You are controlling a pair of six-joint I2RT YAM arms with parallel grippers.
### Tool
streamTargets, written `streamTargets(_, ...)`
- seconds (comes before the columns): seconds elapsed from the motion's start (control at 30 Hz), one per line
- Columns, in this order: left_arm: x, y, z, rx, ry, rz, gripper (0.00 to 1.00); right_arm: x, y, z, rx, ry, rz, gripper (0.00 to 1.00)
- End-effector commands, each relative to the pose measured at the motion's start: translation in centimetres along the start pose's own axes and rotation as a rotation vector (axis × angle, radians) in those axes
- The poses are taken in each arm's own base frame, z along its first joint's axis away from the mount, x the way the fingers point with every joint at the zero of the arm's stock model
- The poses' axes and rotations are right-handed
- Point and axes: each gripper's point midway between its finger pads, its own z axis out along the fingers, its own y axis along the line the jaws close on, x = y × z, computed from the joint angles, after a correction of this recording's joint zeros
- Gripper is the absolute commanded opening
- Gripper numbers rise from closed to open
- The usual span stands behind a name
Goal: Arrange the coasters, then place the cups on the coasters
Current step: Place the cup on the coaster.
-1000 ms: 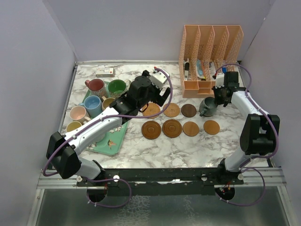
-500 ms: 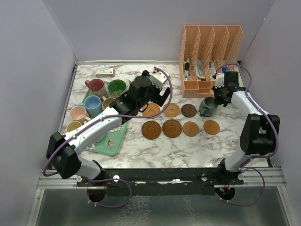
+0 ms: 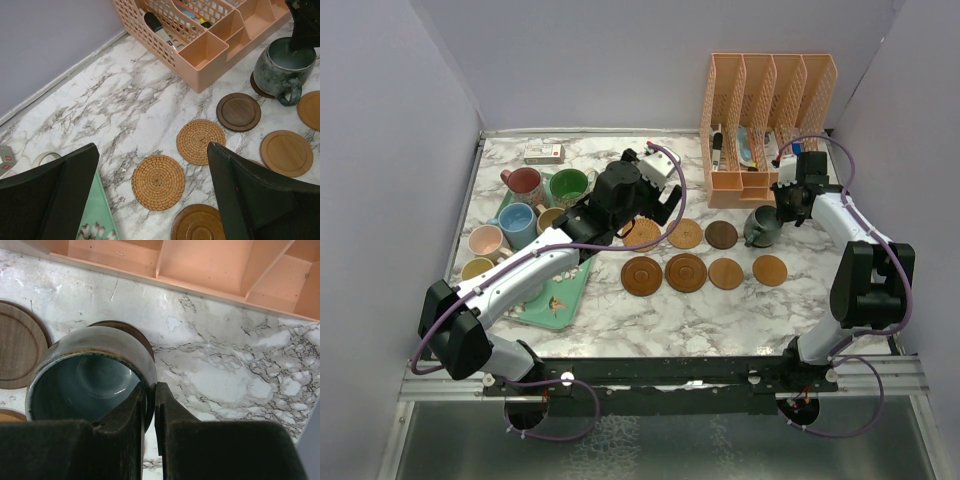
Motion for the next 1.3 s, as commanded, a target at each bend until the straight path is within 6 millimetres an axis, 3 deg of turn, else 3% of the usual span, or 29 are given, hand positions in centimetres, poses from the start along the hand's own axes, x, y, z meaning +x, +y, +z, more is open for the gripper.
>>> streamTargets(0.0,-1.5,0.0,-0.9,0.017,-0.053,-0.017,0.94,-2.9,-0.9,-0.8,0.014,-0.081,-0.007,0.12)
streamTargets(0.9,-1.4,0.2,-1.0,0.016,-0.055,-0.019,0.94,-2.8,-0.2,-1.6,-0.015,-0.086,0.004,0.23)
streamTargets(1.27,-1.3,0.4,-1.1,0.012,-0.051,-0.008,0.96,-3.8,-0.3,-3.4,-0.01,-0.13,0.001,0.37)
